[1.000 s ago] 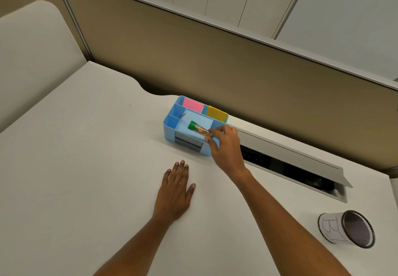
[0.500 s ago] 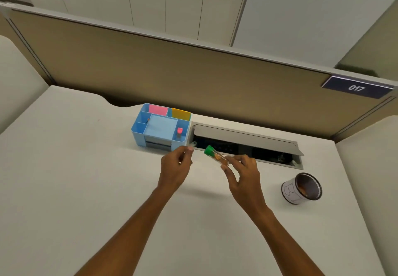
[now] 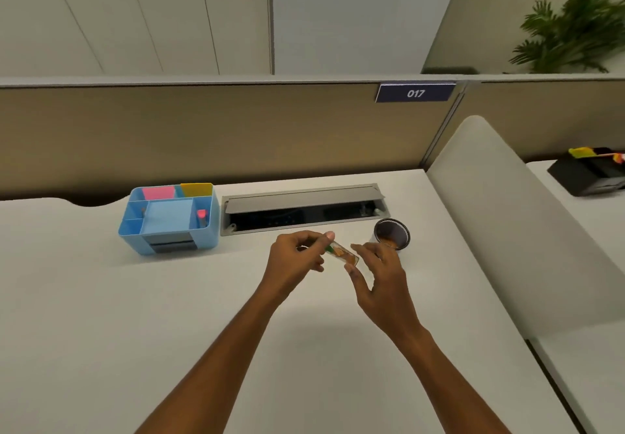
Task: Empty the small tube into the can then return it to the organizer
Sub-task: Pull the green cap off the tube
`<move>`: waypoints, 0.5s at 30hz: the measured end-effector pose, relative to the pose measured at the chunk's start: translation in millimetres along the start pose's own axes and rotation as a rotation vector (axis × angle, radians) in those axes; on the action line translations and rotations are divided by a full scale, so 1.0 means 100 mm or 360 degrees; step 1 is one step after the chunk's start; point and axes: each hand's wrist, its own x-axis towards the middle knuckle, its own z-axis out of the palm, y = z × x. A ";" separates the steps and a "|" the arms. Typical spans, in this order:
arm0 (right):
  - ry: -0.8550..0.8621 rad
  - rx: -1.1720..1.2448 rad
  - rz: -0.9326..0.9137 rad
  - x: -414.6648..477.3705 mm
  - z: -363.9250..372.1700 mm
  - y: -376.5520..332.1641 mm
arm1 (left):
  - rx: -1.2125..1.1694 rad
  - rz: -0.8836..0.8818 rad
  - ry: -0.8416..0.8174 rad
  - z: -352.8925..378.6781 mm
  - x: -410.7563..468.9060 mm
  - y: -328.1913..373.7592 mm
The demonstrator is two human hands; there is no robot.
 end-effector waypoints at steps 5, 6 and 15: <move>-0.0200 -0.0007 -0.0043 -0.04 -0.24 0.13 | 0.0066 0.0027 -0.0183 0.41 -0.15 0.01; -0.0250 0.0023 -0.0039 -0.04 -0.25 0.15 | 0.0075 0.0035 -0.0215 0.47 -0.17 0.00; -0.0276 0.0290 0.0060 -0.26 -0.33 0.36 | 0.0175 0.0065 -0.0318 0.84 -0.28 -0.07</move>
